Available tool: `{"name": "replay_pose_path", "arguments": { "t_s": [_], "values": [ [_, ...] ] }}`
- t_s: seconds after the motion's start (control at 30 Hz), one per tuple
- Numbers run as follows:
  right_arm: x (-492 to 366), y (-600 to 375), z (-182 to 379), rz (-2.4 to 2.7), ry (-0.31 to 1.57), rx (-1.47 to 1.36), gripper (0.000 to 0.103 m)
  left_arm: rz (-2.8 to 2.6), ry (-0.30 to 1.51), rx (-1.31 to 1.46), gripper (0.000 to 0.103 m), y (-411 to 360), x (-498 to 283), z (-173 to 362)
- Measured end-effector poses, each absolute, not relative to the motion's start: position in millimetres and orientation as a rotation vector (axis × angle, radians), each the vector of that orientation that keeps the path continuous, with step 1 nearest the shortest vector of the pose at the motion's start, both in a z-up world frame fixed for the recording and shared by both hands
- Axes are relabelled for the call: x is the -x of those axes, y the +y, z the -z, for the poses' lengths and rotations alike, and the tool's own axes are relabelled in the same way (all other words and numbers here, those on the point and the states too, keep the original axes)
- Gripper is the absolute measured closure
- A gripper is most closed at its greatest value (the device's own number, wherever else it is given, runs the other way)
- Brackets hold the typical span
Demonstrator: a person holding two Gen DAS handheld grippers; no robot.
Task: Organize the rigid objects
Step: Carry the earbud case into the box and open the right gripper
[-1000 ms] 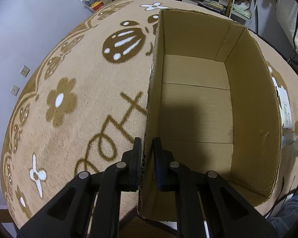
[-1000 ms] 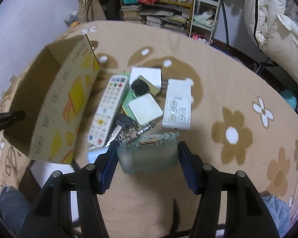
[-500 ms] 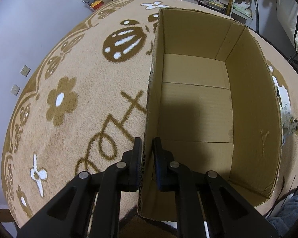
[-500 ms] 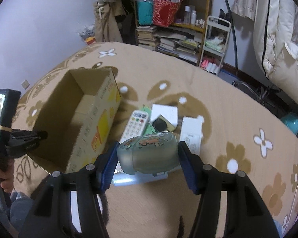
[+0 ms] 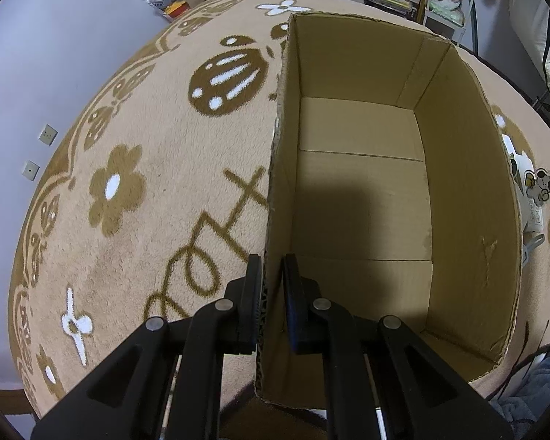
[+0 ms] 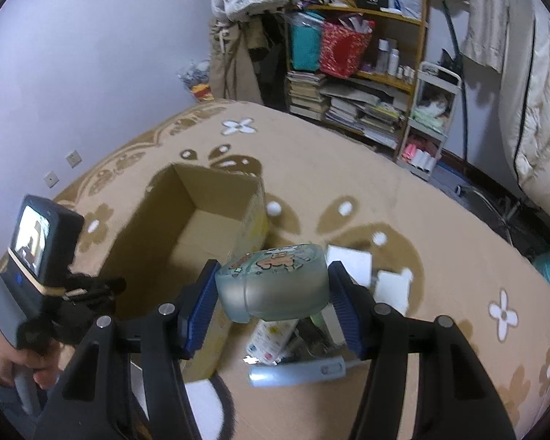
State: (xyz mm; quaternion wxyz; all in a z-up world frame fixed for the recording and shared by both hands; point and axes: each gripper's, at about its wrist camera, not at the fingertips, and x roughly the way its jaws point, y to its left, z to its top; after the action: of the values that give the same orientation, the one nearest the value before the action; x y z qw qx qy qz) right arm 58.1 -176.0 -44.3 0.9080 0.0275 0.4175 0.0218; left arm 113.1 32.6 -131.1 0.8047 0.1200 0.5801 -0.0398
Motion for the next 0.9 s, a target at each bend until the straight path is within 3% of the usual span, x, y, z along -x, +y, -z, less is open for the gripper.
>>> {"name": "replay_pose_path", "arguments": {
  "t_s": [0.5,0.9],
  "values": [
    [-69,-133,29,-0.208,0.779,-0.120,0.040,0.084,1.247,-0.237,0.091,37,-118,134],
    [-79,-123,77,-0.246,0.878,-0.140,0.040,0.091,1.265,-0.208,0.091,42,-119,136]
  ]
}}
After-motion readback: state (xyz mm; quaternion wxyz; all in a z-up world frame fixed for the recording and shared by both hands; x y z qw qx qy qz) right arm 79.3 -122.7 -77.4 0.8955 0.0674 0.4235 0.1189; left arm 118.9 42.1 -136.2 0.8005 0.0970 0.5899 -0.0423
